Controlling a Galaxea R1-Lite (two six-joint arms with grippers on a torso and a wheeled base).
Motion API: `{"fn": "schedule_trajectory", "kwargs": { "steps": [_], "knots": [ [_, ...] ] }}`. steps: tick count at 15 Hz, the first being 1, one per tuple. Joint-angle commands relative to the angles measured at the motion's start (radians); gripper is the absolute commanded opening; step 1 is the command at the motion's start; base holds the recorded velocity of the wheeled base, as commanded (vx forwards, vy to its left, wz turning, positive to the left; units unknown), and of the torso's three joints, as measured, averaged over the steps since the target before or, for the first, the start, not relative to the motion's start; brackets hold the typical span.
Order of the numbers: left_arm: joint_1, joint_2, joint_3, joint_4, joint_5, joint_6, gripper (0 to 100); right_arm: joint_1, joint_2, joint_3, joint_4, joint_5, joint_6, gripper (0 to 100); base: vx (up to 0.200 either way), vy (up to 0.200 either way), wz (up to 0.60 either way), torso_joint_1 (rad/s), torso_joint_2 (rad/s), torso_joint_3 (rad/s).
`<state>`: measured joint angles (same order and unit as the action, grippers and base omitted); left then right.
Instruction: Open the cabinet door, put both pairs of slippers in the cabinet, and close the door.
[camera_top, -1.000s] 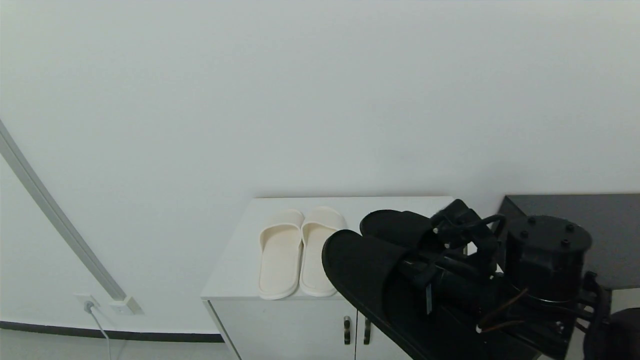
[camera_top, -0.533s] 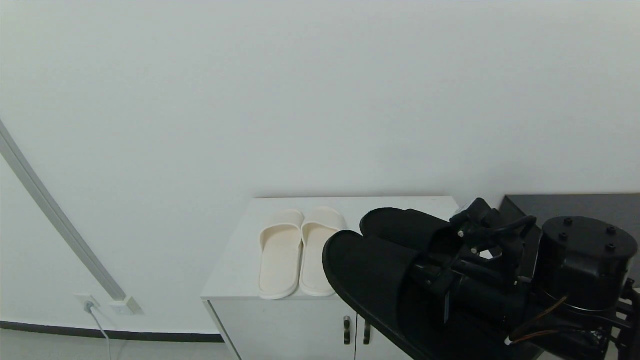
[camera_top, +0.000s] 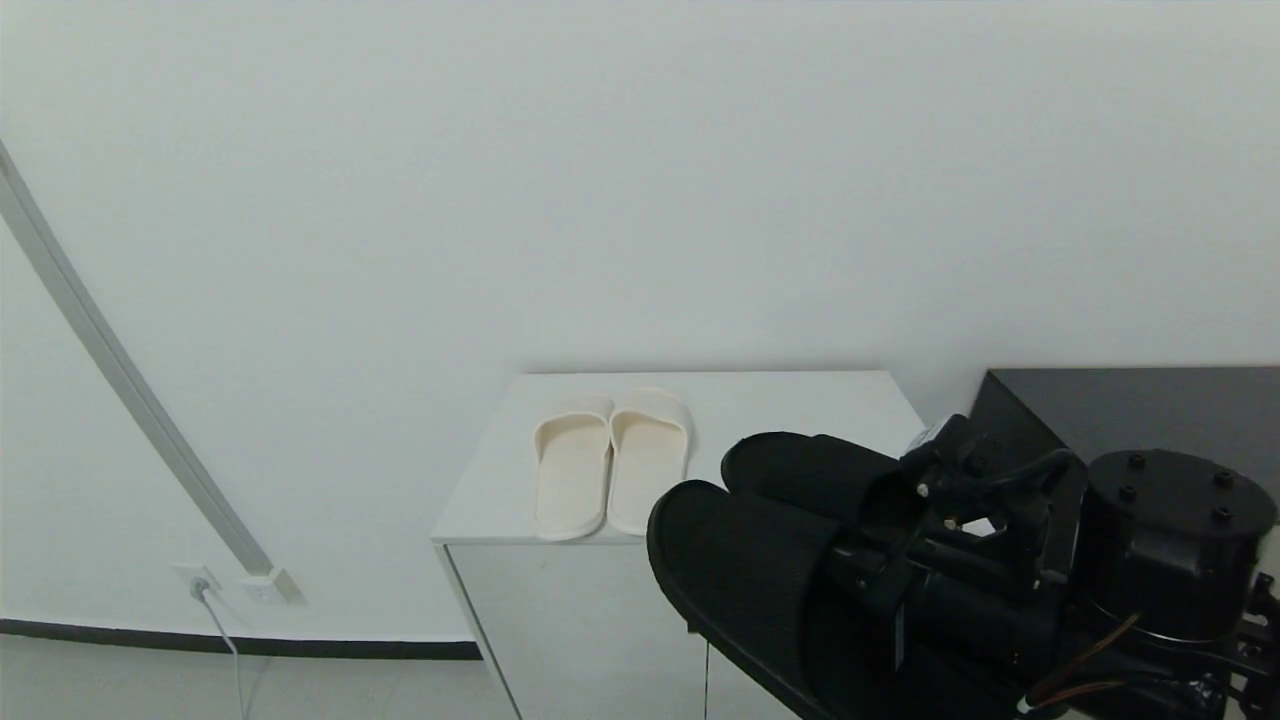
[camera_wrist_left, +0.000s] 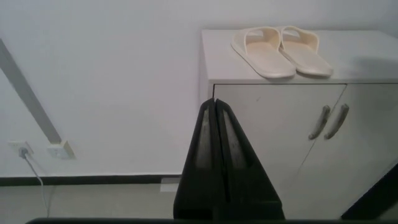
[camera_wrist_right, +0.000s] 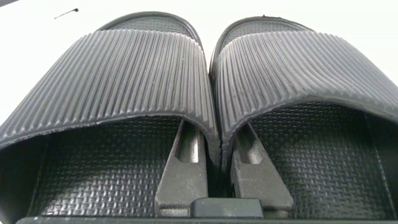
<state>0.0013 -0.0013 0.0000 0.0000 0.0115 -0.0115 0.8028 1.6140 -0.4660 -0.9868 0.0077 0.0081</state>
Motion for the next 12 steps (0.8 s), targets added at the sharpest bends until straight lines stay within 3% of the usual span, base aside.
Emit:
{"fn": "schedule_trajectory", "kwargs": {
  "steps": [1,3,12],
  "knots": [
    [0.000,0.001,0.000,0.000,0.001,-0.001,0,0.000,0.000,0.007,-0.001,0.000,0.000,0,-0.200,0.000,0.00,0.002,0.00,-0.002],
    [0.000,0.001,0.000,0.000,0.001,-0.001,0,-0.002,0.006,0.012,-0.001,0.002,0.000,0,-0.200,0.000,0.00,0.005,0.00,0.007],
    [0.000,0.001,0.000,0.000,-0.001,0.002,0,-0.007,0.026,0.027,-0.007,-0.003,0.000,0,0.000,0.000,0.00,0.000,0.00,0.000]
  ]
}}
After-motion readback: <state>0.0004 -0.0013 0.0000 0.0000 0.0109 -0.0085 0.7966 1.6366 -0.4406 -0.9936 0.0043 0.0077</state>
